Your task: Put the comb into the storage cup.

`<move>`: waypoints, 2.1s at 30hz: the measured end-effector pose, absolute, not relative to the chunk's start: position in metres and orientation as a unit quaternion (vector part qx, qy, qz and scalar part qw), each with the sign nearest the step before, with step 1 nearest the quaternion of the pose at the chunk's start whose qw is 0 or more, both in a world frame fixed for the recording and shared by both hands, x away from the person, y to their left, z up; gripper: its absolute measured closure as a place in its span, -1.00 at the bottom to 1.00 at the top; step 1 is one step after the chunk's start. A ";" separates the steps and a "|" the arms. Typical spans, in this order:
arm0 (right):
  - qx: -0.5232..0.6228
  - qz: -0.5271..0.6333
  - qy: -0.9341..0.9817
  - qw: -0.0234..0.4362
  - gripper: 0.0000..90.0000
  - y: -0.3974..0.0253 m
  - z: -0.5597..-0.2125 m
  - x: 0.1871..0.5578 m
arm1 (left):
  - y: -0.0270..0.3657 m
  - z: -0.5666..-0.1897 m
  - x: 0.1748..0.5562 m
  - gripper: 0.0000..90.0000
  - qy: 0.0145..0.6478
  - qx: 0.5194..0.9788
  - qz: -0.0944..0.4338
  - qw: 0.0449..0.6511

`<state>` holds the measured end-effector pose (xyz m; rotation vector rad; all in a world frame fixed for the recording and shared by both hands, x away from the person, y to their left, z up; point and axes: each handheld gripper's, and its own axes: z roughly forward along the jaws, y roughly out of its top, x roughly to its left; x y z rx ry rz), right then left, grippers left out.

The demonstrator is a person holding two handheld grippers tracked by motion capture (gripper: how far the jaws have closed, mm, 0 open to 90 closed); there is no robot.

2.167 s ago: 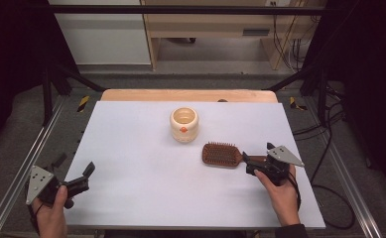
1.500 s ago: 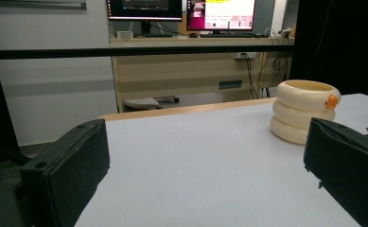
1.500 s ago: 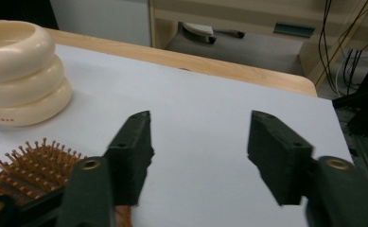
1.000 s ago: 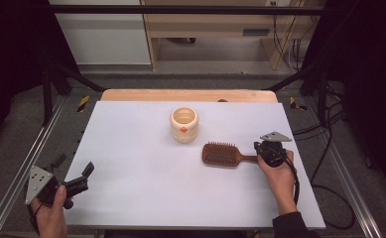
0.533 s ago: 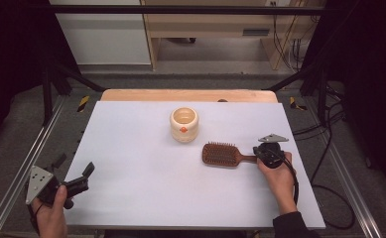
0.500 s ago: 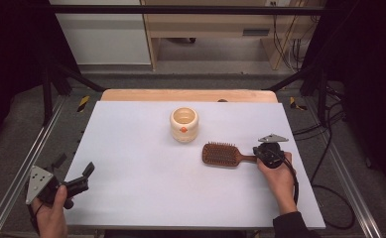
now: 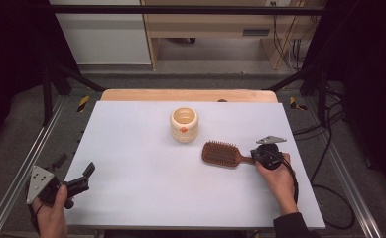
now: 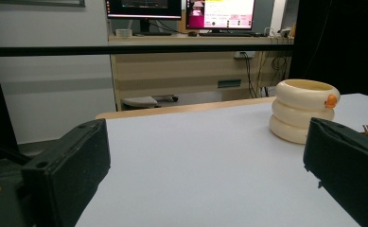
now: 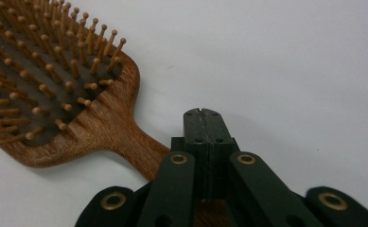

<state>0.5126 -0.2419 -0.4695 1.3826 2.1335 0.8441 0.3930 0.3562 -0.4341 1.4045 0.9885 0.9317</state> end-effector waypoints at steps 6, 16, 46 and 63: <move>0.506 0.304 0.780 0.209 1.00 -0.240 -0.469 0.507 | 0.357 -0.434 0.394 -0.97 0.419 0.595 0.394 0.561; 0.501 0.305 0.791 0.173 1.00 -0.230 -0.465 0.494 | 0.357 -0.434 0.394 -0.97 0.420 0.594 0.395 0.561; 0.494 0.297 0.805 0.139 1.00 -0.219 -0.463 0.489 | 0.357 -0.434 0.394 -0.97 0.418 0.597 0.394 0.560; 0.495 0.312 0.797 0.150 1.00 -0.221 -0.450 0.485 | 0.357 -0.434 0.395 -0.97 0.418 0.598 0.393 0.560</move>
